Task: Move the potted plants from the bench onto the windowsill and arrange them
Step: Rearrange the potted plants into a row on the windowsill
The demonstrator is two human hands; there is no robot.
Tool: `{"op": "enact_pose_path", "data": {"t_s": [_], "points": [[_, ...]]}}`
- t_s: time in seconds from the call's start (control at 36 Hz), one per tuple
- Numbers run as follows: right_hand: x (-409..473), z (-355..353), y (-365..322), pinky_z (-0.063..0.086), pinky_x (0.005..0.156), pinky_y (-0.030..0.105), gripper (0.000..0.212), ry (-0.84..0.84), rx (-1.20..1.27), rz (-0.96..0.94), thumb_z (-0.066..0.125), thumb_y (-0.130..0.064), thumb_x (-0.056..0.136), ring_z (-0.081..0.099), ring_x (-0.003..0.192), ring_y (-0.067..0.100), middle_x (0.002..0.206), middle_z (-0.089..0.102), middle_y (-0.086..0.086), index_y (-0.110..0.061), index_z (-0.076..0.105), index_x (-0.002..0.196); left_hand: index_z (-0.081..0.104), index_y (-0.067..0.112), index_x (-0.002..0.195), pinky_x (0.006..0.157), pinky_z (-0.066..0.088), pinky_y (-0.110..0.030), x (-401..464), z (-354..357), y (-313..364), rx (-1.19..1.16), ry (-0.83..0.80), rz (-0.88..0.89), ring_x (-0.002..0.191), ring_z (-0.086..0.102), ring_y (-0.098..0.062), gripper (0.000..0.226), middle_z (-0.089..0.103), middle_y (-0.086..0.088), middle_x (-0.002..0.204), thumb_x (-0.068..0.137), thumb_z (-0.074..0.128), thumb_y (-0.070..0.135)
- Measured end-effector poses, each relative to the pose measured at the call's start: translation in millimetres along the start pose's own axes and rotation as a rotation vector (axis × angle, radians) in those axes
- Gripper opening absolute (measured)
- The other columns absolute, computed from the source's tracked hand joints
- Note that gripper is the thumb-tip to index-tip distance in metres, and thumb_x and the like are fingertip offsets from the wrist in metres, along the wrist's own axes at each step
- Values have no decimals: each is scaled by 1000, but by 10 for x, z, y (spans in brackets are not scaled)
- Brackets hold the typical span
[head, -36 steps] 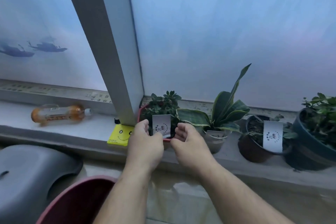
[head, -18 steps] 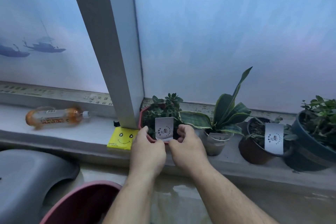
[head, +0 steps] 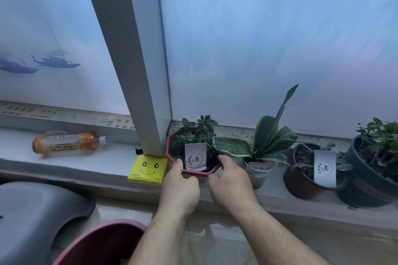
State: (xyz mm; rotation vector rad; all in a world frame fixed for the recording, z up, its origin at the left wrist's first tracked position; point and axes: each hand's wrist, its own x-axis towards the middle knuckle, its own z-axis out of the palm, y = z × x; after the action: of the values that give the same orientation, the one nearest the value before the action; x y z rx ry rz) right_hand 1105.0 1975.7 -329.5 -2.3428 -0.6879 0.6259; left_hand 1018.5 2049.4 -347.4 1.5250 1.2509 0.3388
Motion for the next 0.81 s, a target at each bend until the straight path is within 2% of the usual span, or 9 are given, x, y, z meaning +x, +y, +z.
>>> {"op": "enact_pose_path", "data": {"t_s": [0.06,0.11,0.19,0.28,0.33,0.39,0.47,0.64,0.81], "points": [[-9,-1,-10,49,93,35,39,-9,2,-1,52,-16,93,60,108,23,127,68,3,-20,55,131,32,19,155,97,43,-25,12,-15,-15,4,-11,9,123,54,-16,70,52,3,145,88,50,4],[-12,11,-5,49,93,35,39,-12,-7,-10,53,-17,92,59,110,21,127,67,1,-23,55,131,43,21,148,93,45,-26,22,-23,-28,16,-11,29,116,57,-17,64,60,7,129,87,50,5],[-7,40,18,44,91,28,43,10,34,-47,54,-19,92,55,122,18,130,64,-4,-26,55,134,44,23,148,107,44,-33,42,-18,-32,33,80,50,128,54,-20,63,56,4,141,87,51,8],[18,101,39,40,86,20,45,-18,166,-84,57,-17,92,57,105,6,113,61,-18,-29,52,135,43,23,148,112,41,-36,73,27,-18,12,134,114,133,50,-14,62,52,3,146,88,51,9],[62,167,59,45,82,18,36,-51,266,-70,63,-17,91,58,88,-6,96,59,-26,-34,54,121,47,27,145,109,45,-38,101,60,-31,-28,103,133,128,53,-11,65,56,6,141,82,49,11],[119,230,75,53,87,22,32,-61,350,-47,68,-15,87,59,85,-11,91,61,-25,-39,51,100,50,29,141,107,48,-39,134,79,-54,-59,73,122,124,56,-9,69,60,10,135,74,46,14],[188,298,76,54,91,24,36,-71,432,-31,66,-8,84,62,90,-7,95,65,-21,-39,49,93,53,30,136,105,49,-36,153,90,-70,-114,47,110,117,59,-8,70,63,11,128,69,44,14],[217,347,72,54,102,33,40,-92,509,-32,64,-2,84,65,103,4,106,66,-16,-34,50,104,45,22,147,112,42,-36,162,90,-84,-155,15,92,124,54,-7,69,57,8,138,82,47,-1],[199,313,108,48,79,10,38,-96,550,-62,63,-1,89,58,87,-11,99,58,-24,-28,47,110,44,20,148,108,39,-26,164,114,-80,-149,-3,95,118,51,-2,71,55,12,133,82,44,-6]]}}
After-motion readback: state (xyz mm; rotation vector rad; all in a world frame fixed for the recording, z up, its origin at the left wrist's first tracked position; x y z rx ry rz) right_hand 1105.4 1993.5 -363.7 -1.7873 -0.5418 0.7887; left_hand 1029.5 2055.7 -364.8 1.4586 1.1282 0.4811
